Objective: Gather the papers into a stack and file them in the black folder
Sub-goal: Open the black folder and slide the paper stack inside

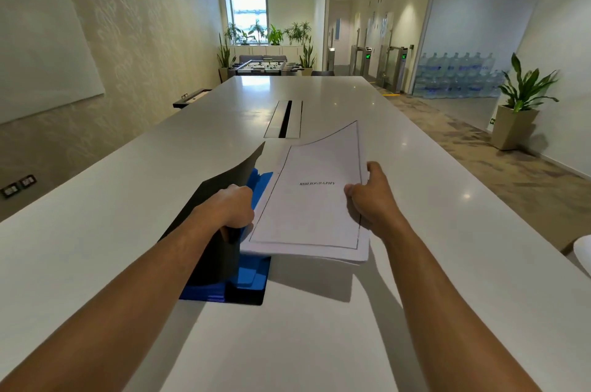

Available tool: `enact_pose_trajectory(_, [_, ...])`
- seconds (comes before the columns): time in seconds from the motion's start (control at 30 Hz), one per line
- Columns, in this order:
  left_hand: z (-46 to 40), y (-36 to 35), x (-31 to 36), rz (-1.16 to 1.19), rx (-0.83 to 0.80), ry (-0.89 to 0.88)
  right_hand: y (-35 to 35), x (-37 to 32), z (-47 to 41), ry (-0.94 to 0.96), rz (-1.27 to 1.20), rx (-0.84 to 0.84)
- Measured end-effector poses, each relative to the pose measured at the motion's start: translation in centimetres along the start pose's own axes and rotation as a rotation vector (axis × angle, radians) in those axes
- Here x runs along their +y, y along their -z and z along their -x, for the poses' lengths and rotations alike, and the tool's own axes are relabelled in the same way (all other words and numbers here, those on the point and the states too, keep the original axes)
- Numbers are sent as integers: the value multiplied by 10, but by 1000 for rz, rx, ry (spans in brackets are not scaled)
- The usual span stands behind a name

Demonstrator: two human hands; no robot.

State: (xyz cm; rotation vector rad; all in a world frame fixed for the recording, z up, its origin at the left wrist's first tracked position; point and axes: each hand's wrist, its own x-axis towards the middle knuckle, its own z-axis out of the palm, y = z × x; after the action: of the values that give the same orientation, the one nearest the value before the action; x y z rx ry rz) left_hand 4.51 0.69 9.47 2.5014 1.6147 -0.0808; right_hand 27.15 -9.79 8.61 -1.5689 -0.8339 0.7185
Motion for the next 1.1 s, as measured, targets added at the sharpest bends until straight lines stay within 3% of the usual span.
enact_pose_trajectory(0.3, [6,-1,26,0,18,-35,-45,16,11,-50,186,-203])
enact_pose_trajectory(0.6, [11,-8,61,40,56,-100,-81,29,6,-3,296,-271])
enact_pose_trajectory(0.8, [7,-4,77,134,77,-145,-125,111,-57,46,496,-473])
enact_pose_trajectory(0.87, [4,-10,76,156,68,-142,-123,103,-49,62,581,-516])
enact_pose_trajectory(0.93, [2,-16,76,193,65,-154,-106,61,-12,106,716,-504])
enact_pose_trajectory(1.1, [0,-22,76,275,19,-149,-80,47,-1,167,967,-297])
